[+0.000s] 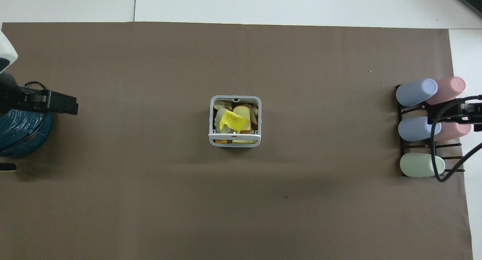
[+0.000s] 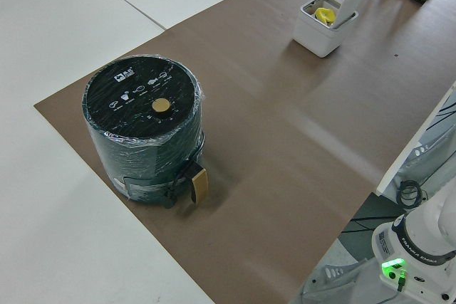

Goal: Close trash can lid
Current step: 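Move the left gripper out toward the open white trash can, then push the left gripper against the raised lid, tipping it down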

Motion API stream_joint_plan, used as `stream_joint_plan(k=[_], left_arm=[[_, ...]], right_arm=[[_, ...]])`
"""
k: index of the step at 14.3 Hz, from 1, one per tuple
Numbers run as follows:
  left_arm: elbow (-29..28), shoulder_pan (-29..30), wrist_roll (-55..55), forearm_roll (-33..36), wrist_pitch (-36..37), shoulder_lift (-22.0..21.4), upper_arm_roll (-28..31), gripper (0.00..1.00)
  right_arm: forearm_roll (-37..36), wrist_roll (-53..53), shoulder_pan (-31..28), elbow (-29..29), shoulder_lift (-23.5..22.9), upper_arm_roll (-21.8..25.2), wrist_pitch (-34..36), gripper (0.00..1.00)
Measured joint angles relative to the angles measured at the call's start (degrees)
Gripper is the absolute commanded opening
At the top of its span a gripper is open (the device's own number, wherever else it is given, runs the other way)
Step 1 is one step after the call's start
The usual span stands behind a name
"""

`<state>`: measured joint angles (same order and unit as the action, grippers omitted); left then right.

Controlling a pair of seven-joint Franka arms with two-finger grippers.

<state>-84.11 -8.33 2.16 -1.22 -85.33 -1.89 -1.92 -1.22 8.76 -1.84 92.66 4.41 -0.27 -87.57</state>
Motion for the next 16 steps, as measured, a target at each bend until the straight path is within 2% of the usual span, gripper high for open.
stream_joint_plan(k=[5,8,13,16], left_arm=[[-0.62,-0.04,-0.13,-0.08,0.99,-0.7,-0.06,1.0],[-5.27,-0.72,-2.23,-0.38,-1.32,-2.65,-0.92,1.0],[-13.29,-10.63,-2.46,-0.61,-13.67,-5.72,-1.51,1.0],[-17.56,-17.17,2.81,-0.61,-19.14,-6.63,-1.71,1.0]], right_arm=[[0.0,0.0,0.0,0.24,0.09,0.0,0.0,1.0],[0.0,0.0,0.0,0.27,0.12,0.0,0.0,1.0],[0.0,0.0,0.0,0.27,0.23,0.0,0.0,1.0],[0.0,0.0,0.0,0.27,0.25,0.0,0.0,1.0]])
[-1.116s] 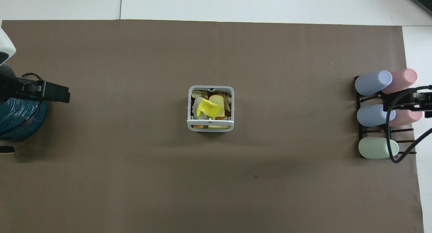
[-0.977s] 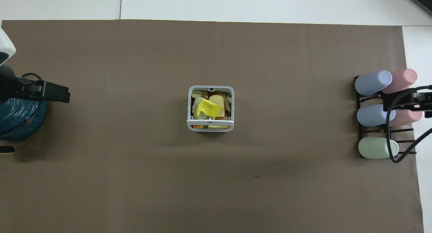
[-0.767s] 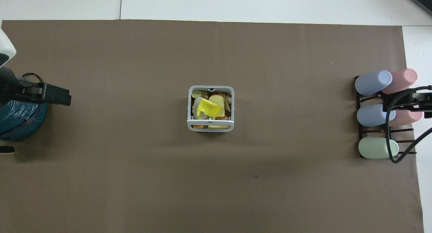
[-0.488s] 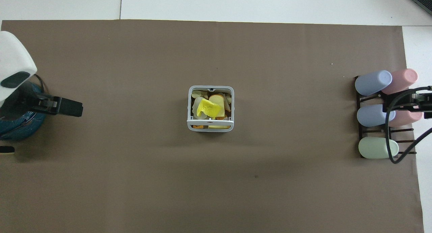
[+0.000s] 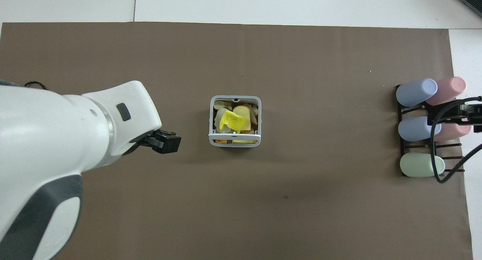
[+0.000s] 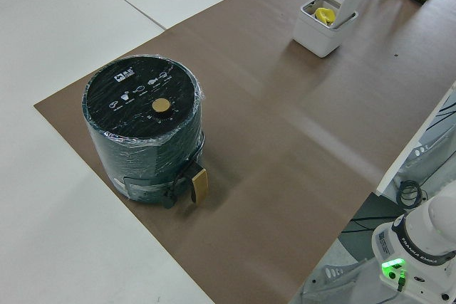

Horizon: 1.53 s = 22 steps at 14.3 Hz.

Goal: Close trash can lid
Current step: 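Push the left gripper against the raised lid, tipping it down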

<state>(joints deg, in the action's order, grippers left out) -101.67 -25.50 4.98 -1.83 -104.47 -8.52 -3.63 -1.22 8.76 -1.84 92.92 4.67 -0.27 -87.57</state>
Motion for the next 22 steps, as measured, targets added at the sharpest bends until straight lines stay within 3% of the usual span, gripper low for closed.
stream_joint_plan(k=[1,3,7,14,22], left_arm=[[-1.41,-1.71,1.9,0.0,-1.72,-0.04,-0.03,0.45],[-3.94,-4.58,5.02,0.0,-4.54,0.06,-0.03,0.02],[-6.38,-7.13,6.22,0.0,-8.46,1.48,0.06,0.0],[-8.19,-13.77,15.07,-0.03,-17.8,10.23,0.01,0.0],[-8.13,-8.86,14.81,-0.03,-35.75,15.56,1.41,0.0]], right_arm=[[0.0,0.0,0.0,0.0,0.0,0.0,0.0,1.0],[0.0,0.0,0.0,0.0,0.0,0.0,0.0,1.0],[0.0,0.0,0.0,0.0,0.01,0.0,0.0,1.0],[0.0,0.0,0.0,0.0,0.01,0.0,0.0,1.0],[0.0,0.0,0.0,0.0,0.02,0.0,0.0,1.0]])
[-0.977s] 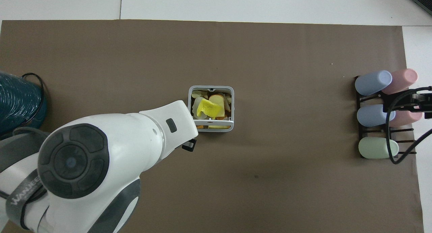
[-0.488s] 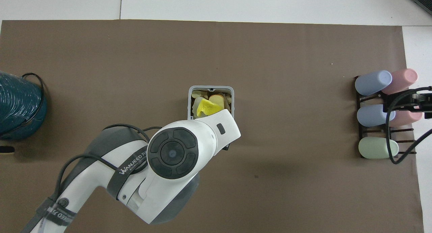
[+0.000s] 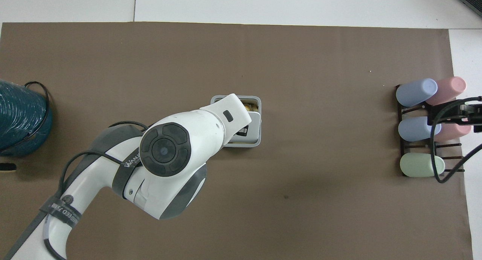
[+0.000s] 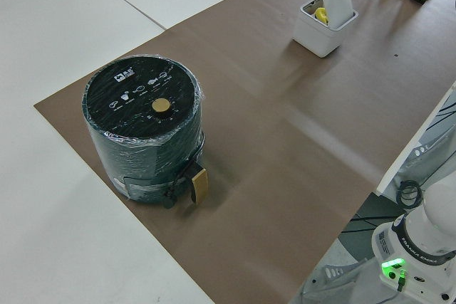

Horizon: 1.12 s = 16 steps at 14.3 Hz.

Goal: Close trash can lid
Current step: 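Push the left gripper against the raised lid, tipping it down, then press the lid flat onto the trash can with the left gripper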

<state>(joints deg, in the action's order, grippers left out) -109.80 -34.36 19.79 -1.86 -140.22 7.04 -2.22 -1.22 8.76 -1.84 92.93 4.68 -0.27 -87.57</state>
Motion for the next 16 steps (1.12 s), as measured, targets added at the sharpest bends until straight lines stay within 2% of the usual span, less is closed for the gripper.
stream_joint_plan(k=[8,13,16], left_arm=[[1.64,0.61,-4.38,0.04,-9.14,9.06,-0.03,0.0],[2.12,0.7,-5.18,0.04,-9.3,9.45,-0.05,0.0],[3.41,0.77,-5.19,0.04,-3.69,8.46,-0.04,0.0]], right_arm=[[0.0,0.0,0.0,0.0,0.0,0.0,0.0,1.0],[0.0,0.0,0.0,0.0,0.0,0.0,0.0,1.0],[0.0,0.0,0.0,0.0,0.0,0.0,0.0,1.0]])
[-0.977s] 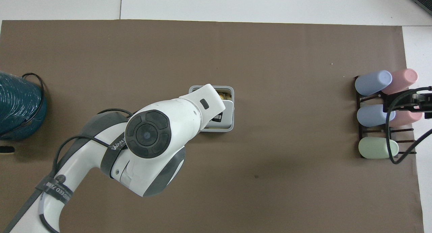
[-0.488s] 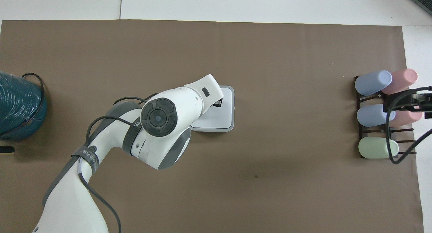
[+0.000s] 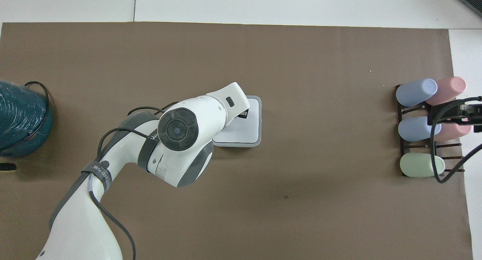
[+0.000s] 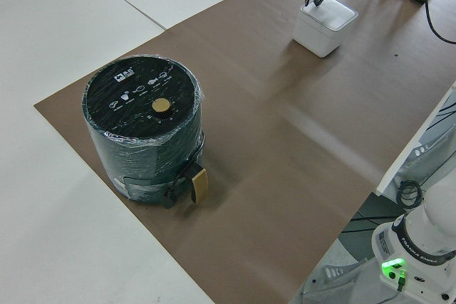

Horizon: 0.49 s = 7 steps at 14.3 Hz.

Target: Close trash can lid

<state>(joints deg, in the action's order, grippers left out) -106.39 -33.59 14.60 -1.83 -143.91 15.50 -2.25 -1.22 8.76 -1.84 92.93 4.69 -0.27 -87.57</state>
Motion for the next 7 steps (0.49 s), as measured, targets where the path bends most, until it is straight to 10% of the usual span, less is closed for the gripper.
stream_joint_plan(k=[4,5,6,7], left_arm=[[1.37,1.03,-0.01,0.0,17.48,-8.1,0.47,0.04],[1.38,1.84,-0.01,0.0,22.2,-10.78,0.54,0.65],[1.35,3.03,-0.01,0.0,26.47,-13.1,0.62,1.0],[1.29,4.83,-0.04,0.02,30.0,-14.91,0.73,1.0]], right_arm=[[0.0,0.0,0.0,0.0,0.0,0.0,0.0,1.0],[0.0,0.0,0.0,0.0,0.0,0.0,0.0,1.0],[0.0,0.0,0.0,0.0,0.0,0.0,0.0,1.0],[0.0,0.0,0.0,0.0,0.0,0.0,0.0,1.0]])
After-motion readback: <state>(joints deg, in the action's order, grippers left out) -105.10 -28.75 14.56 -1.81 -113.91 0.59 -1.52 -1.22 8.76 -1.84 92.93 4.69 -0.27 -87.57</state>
